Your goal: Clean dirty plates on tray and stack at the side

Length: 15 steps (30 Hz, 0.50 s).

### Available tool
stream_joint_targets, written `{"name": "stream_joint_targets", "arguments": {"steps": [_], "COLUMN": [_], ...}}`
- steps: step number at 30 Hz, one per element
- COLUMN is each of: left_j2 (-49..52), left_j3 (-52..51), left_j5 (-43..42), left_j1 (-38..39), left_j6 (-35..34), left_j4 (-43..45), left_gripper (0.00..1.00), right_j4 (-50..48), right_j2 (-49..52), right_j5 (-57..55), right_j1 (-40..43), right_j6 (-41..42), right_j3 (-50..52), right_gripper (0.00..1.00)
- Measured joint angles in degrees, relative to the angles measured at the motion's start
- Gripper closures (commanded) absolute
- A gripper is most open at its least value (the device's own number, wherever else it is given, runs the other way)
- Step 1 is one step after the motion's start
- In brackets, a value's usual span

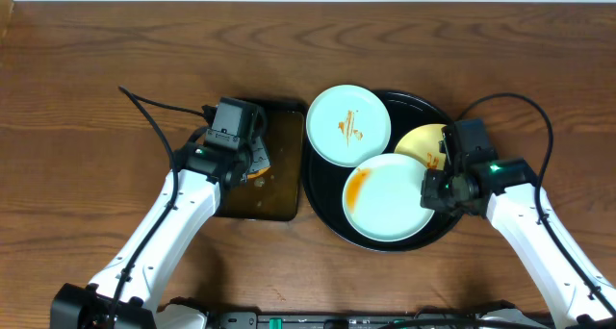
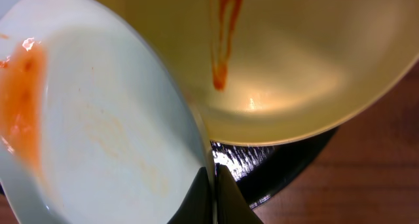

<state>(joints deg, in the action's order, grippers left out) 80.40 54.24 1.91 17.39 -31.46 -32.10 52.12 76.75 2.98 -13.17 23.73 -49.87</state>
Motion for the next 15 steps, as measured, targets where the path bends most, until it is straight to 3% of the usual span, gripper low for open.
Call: {"name": "stream_joint_targets", "arguments": {"steps": [9,15], "left_j2": [0.00,0.00], "left_j3": [-0.02,-0.02], "left_j5": [0.00,0.00], "left_j1": [0.00,0.00], "left_j6": [0.00,0.00], "left_j4": [-0.04,-0.02], "left_gripper": [0.92,0.92], "right_j4": [12.04,6.91], "right_j2": [0.00,0.00], "right_j5": [1.05,0.17], "right_j1": [0.00,0.00], "right_j6": [0.22,1.11], "right_j3": [-0.02,-0.02], "right_gripper": [0.99,0.99]}}
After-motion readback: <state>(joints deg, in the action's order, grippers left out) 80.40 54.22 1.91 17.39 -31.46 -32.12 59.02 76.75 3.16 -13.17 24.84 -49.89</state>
